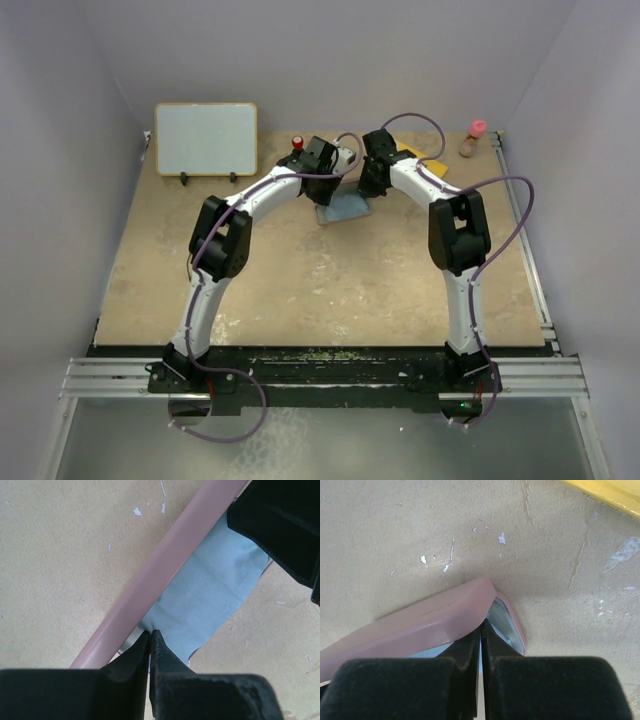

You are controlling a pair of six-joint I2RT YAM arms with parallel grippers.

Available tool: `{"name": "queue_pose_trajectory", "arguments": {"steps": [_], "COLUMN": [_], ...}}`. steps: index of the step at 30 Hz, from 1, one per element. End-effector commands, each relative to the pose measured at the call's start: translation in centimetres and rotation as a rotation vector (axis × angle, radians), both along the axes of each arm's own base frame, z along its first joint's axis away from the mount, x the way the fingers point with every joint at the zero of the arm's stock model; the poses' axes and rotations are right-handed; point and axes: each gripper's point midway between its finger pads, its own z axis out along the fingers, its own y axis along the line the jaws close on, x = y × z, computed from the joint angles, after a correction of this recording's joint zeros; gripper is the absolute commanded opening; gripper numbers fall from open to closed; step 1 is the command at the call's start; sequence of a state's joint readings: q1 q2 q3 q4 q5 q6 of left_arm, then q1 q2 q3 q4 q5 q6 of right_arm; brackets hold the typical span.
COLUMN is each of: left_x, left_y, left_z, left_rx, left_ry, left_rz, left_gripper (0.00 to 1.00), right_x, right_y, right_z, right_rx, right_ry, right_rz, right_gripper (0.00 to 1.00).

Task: Organize the sunglasses
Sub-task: Place the glasses cleaning cloth in the sunglasses case.

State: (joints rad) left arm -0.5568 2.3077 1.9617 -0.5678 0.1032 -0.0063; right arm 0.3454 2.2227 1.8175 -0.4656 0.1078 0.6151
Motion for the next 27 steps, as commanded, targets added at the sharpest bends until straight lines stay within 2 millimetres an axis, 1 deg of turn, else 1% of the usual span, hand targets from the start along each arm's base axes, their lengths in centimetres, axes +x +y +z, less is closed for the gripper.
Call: {"name": "queue_pose_trajectory", "arguments": {"steps": [1, 7, 15, 21, 23, 24, 25, 26, 27], "left_x": [1.7, 1.7, 1.5, 1.0, 0.9, 0.9, 1.0, 1.0, 1.1], "left_y": [-0.2, -0.1, 0.2, 0.5, 0.6, 0.7, 0.8, 0.9, 0.9], "left_z": [2.4, 1.8, 1.7, 1.2, 1.1, 1.0, 1.1, 1.1, 1.1], "left_rx": [-0.022, -0.012, -0.008, 0.005, 0.011, 0.016, 0.02, 0.021, 0.023], "left_ry": [-0.087, -0.085, -0.086, -0.07, -0.067, -0.068, -0.072, -0.073, -0.076], "left_rz": [0.003, -0.002, 0.002, -0.003, 0.001, 0.003, 0.007, 0.011, 0.011], "left_gripper": [0.04, 0.04, 0.04, 0.04, 0.06, 0.08, 0.09, 0.11, 0.13], "right_x": [1.0, 1.0, 0.9, 0.8, 0.9, 0.8, 0.8, 0.8, 0.7], "right_y": [0.2, 0.2, 0.6, 0.7, 0.7, 0.8, 0.8, 0.8, 0.8], "right_z": [1.8, 1.7, 1.5, 1.5, 1.5, 1.5, 1.5, 1.5, 1.4], "right_rx": [0.021, 0.021, 0.04, 0.046, 0.048, 0.05, 0.053, 0.054, 0.053], "right_ry": [-0.046, -0.046, -0.041, -0.044, -0.047, -0.046, -0.046, -0.044, -0.04], "right_rz": [0.012, 0.01, 0.025, 0.028, 0.028, 0.031, 0.032, 0.034, 0.033], "right_gripper": [0.0, 0.0, 0.0, 0.0, 0.0, 0.03, 0.08, 0.12, 0.13]}}
